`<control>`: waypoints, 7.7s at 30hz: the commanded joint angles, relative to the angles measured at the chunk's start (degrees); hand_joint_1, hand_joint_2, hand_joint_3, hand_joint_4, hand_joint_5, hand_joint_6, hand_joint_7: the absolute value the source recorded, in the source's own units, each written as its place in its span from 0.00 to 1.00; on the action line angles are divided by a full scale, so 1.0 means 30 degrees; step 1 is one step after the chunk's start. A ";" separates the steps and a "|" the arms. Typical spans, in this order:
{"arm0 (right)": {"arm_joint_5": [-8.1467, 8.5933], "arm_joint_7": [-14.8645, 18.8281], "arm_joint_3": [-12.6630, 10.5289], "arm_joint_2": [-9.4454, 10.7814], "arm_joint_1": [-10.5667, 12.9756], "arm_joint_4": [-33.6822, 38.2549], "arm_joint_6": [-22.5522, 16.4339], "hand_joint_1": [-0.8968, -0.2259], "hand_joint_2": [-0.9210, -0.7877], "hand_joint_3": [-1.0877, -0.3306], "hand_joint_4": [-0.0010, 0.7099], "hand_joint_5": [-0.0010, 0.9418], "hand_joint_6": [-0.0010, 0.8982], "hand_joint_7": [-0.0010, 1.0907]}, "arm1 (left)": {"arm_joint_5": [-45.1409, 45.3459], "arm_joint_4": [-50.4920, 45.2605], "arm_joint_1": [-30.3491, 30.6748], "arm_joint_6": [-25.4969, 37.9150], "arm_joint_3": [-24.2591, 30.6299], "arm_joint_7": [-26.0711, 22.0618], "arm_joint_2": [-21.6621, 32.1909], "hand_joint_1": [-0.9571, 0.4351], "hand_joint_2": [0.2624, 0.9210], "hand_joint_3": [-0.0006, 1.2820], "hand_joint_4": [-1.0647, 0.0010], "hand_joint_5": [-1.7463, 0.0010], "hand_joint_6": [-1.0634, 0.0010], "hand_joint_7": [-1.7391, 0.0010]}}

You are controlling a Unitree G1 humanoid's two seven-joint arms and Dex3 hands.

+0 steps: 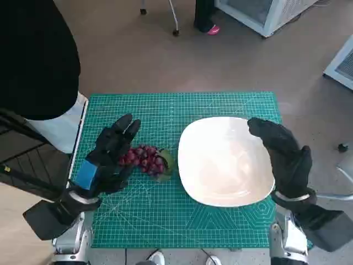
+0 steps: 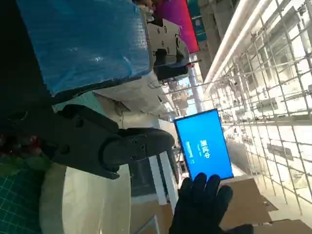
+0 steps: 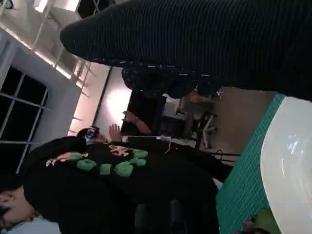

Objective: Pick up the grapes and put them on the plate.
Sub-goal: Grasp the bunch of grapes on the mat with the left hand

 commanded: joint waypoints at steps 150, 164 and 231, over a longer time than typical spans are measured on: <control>0.0082 -0.0345 -0.0151 -0.0001 0.0204 0.0783 -0.0356 0.70 0.00 0.69 0.83 0.00 0.62 0.00 | 2.1085 0.6918 -0.9025 1.4388 -1.0045 0.3239 0.1791 0.46 0.69 0.00 0.93 0.99 0.76 0.99; 0.0078 -0.0395 -0.0244 -0.0037 0.0201 0.0777 -0.0309 0.71 0.00 0.69 0.83 0.00 0.62 0.00 | 2.0360 0.9900 -1.0198 1.3969 -1.0449 0.4103 0.1431 0.52 0.71 0.00 0.78 0.99 0.67 0.99; 0.0167 -0.0035 -0.0319 -0.0138 -0.0129 0.1153 -0.0351 0.71 0.00 0.69 0.83 0.00 0.62 0.00 | 2.0072 0.9271 -0.9674 1.3548 -1.1426 0.6856 0.2171 0.69 1.00 0.08 0.41 0.21 0.40 0.43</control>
